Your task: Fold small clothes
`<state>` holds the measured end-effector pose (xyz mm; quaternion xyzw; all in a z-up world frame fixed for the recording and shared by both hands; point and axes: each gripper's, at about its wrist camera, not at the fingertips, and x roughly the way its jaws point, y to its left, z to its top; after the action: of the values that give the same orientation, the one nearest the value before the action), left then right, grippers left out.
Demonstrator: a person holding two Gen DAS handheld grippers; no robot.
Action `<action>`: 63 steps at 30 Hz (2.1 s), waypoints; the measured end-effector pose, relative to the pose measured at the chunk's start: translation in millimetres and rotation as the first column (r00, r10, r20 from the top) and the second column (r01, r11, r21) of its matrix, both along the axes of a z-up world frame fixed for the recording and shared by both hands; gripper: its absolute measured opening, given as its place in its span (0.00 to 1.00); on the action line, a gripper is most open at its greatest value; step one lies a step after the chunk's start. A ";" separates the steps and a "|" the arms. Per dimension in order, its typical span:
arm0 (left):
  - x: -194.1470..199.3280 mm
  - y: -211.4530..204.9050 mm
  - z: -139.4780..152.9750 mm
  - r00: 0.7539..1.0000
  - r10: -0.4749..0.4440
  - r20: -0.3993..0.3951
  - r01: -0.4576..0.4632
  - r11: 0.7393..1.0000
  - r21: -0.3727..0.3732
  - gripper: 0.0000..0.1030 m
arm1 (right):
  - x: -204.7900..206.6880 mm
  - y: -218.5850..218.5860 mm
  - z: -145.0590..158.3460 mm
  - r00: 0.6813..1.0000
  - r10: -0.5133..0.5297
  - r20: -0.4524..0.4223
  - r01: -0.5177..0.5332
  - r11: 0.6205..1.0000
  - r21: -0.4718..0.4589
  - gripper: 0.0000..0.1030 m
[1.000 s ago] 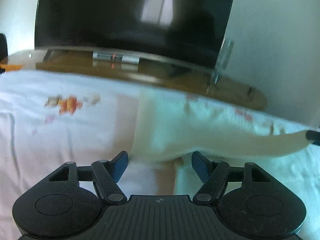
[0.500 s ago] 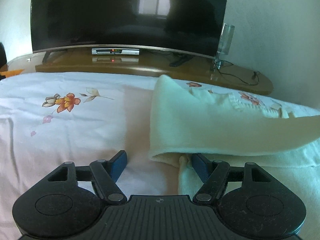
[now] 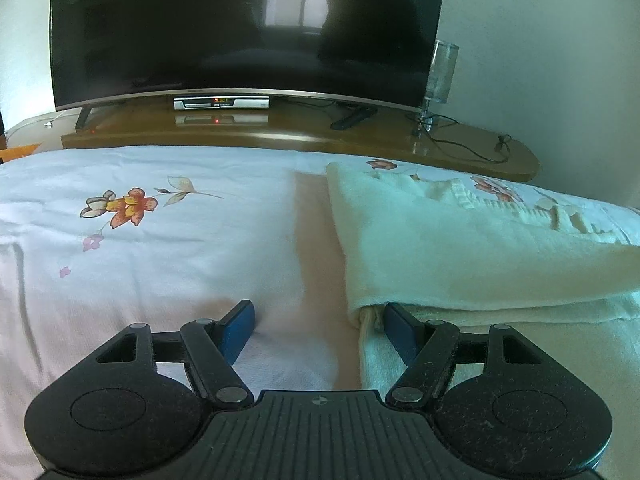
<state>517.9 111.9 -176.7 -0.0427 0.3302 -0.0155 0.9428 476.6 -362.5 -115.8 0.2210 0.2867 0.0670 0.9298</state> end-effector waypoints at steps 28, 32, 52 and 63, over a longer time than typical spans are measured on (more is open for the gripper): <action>-34.2 17.7 24.8 0.995 0.014 0.095 -0.009 0.998 -0.055 0.69 | -13.8 -12.4 -17.7 0.999 -0.002 -0.045 -0.002 0.996 -0.086 0.14; -7.5 7.7 32.6 0.999 -0.030 0.045 0.037 0.987 -0.154 0.27 | -6.8 -8.9 -7.7 1.000 0.005 -0.011 -0.006 0.994 -0.111 0.14; 68.3 -36.0 40.6 0.980 -0.181 0.078 0.176 0.982 0.067 0.22 | 17.5 -4.9 -8.2 1.000 0.007 0.007 -0.006 0.974 -0.228 0.10; 101.4 -22.1 8.2 0.987 -0.157 0.029 0.153 0.981 0.119 0.22 | 40.5 6.1 -27.4 1.000 0.003 -0.024 -0.010 0.959 -0.282 0.08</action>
<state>619.3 89.8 -168.6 0.0384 0.3148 -0.0706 0.9457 517.1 -356.4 -143.2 0.0859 0.3047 0.0258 0.9482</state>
